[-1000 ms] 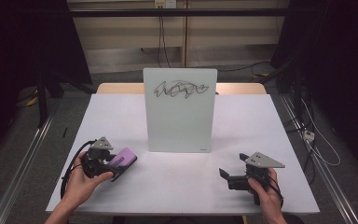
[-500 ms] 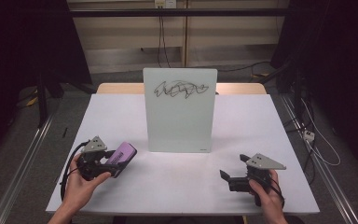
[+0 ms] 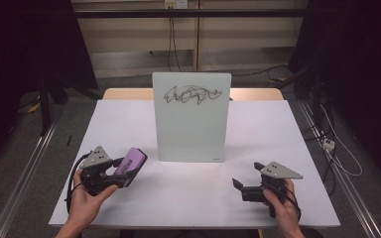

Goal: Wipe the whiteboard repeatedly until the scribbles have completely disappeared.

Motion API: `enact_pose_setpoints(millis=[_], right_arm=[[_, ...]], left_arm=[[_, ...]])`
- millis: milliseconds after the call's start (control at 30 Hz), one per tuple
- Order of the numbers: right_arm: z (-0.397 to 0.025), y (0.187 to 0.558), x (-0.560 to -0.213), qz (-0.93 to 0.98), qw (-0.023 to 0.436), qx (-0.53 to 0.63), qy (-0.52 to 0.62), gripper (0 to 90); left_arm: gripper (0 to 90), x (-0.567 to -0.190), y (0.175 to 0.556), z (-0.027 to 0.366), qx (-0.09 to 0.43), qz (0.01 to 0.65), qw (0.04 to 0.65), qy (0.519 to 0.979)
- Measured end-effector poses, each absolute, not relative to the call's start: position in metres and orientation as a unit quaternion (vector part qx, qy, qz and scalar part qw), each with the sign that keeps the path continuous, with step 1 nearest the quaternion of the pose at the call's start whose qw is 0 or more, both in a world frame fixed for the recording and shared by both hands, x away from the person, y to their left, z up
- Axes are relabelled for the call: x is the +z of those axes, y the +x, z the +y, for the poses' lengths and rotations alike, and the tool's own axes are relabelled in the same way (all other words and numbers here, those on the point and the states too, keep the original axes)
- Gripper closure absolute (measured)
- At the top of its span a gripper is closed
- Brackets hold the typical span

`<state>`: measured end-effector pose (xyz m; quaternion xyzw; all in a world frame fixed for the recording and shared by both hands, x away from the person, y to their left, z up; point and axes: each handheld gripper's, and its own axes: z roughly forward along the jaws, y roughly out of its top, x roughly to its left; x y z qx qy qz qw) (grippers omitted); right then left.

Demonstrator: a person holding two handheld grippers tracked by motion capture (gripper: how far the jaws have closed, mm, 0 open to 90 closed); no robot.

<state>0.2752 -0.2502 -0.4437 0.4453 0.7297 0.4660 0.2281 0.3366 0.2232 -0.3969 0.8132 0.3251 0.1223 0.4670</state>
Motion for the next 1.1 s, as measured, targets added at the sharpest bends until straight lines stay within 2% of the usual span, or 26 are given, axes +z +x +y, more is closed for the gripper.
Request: enact_pose_setpoints(millis=[200,633,1100], right_arm=[[-0.251,0.272,-0.443,0.734,0.224,0.468,0.438,3.2],[-0.25,0.274,-0.443,0.734,0.22,0.469,0.439,3.3],[-0.25,0.275,-0.444,0.73,0.217,0.469,0.447,3.2]], left_arm=[[41.2,-0.388,0.333,0.21,0.15,0.316,0.468,0.811],[41.2,-0.379,0.332,0.199,0.168,0.313,0.48,0.802],[41.2,-0.345,0.34,0.163,0.192,0.279,0.479,0.81]])
